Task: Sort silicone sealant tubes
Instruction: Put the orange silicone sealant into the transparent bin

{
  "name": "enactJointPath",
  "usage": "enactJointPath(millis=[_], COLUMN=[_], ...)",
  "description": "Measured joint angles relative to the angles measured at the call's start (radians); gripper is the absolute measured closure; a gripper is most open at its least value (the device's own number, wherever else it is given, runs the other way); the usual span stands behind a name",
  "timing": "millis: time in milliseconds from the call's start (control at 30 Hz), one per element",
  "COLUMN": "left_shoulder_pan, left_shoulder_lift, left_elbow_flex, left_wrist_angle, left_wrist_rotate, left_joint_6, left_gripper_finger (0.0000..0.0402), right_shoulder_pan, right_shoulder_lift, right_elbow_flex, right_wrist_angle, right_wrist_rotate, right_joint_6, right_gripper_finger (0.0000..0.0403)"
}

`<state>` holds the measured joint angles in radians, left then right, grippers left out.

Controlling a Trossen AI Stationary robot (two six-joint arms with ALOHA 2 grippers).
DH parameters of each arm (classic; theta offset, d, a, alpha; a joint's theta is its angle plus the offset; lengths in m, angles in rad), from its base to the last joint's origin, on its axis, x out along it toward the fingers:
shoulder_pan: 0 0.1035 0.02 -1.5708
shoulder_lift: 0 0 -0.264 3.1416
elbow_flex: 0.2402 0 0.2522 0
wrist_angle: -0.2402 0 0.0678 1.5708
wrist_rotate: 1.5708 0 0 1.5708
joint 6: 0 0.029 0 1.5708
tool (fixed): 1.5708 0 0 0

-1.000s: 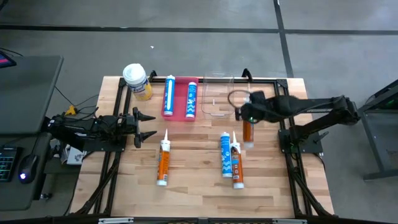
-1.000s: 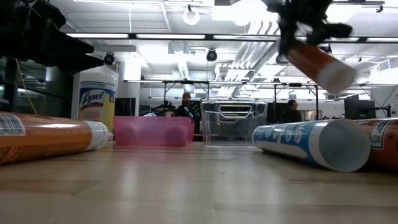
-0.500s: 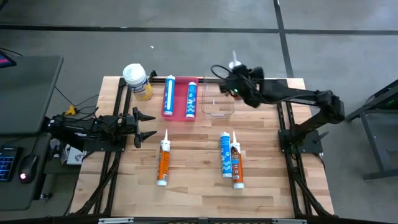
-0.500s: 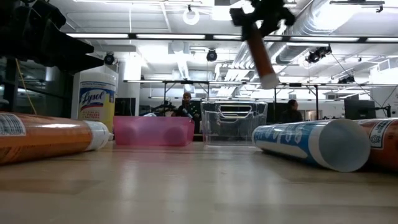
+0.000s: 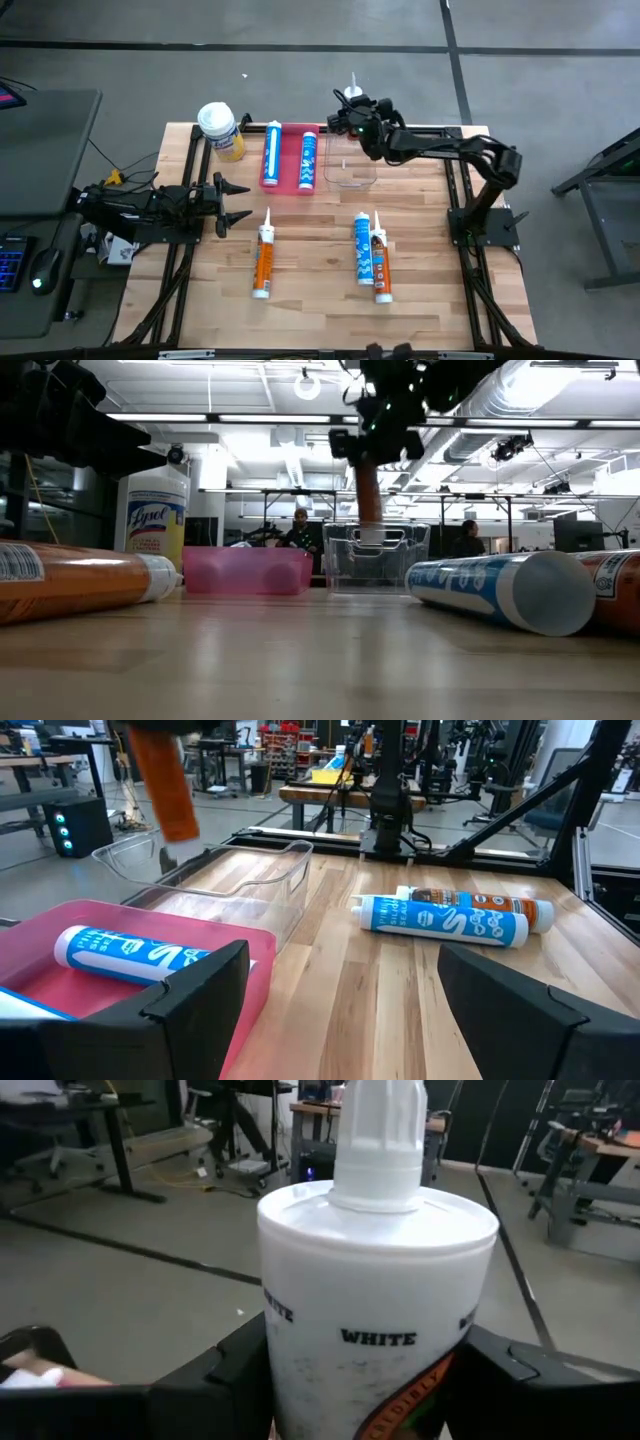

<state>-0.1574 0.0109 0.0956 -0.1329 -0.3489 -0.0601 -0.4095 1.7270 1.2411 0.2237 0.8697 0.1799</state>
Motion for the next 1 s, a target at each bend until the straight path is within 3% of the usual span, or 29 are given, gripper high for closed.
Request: enactJointPath(millis=[433, 1000], left_shoulder_pan=[0.000, 0.000], left_shoulder_lift=[0.000, 0.000], left_elbow_flex=[0.000, 0.000], left_wrist_angle=[0.000, 0.000], left_wrist_rotate=[0.000, 0.000], left_joint_6=[0.000, 0.000], left_gripper_finger=[0.0082, 0.0082], right_shoulder_pan=[-0.051, -0.069], right_shoulder_lift=[0.182, 0.242], right_elbow_flex=[-0.001, 0.000], right_wrist_angle=[0.212, 0.226], right_wrist_rotate=[-0.082, -0.116], right_joint_6=[0.077, 0.088], right_gripper_finger=[0.0197, 0.0198])
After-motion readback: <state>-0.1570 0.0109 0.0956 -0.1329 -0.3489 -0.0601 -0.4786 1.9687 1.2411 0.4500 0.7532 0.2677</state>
